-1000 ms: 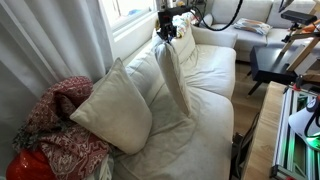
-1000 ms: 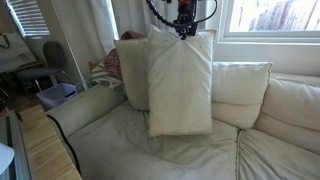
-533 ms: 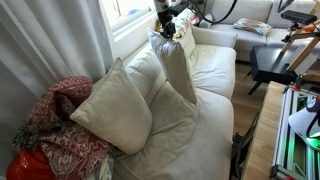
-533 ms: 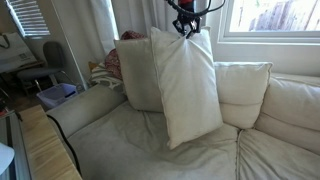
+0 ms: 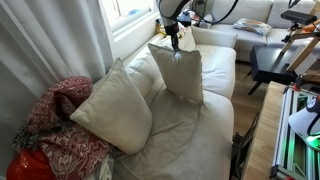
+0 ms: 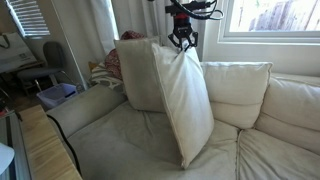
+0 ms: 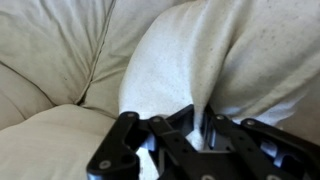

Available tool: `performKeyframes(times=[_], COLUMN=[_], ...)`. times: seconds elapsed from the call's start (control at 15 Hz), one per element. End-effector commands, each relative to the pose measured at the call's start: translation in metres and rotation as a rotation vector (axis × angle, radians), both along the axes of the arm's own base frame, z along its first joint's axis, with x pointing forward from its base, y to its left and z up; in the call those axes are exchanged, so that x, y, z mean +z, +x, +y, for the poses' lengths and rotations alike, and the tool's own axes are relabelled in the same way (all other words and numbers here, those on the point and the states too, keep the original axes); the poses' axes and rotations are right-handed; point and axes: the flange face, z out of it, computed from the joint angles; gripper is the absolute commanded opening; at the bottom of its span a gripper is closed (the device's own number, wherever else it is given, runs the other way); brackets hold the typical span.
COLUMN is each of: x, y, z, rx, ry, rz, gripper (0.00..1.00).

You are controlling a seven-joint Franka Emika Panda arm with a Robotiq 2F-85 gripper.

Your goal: Put the white pillow on the right in a lying position and then put the other pillow on top of it

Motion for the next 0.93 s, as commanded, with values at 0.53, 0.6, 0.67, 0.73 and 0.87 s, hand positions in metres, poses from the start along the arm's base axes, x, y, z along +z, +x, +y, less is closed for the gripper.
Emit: performKeyframes(times=[0.53, 0.6, 0.67, 0.73, 0.87], x=[-0.044, -0.053, -0.061, -0.067, -0.078], y=[-0.039, -0.046, -0.052, -0.059, -0.072], z=[0.044, 0.053, 0.060, 0.067, 0.076], rx=[0.326, 0.365, 0.404, 0.446, 0.527], ry=[0.036, 0.046, 0.044, 0.055, 0.063], rz=[0.171, 0.200, 0.229, 0.252, 0.302], gripper=[0.02, 0.02, 0.02, 0.02, 0.02])
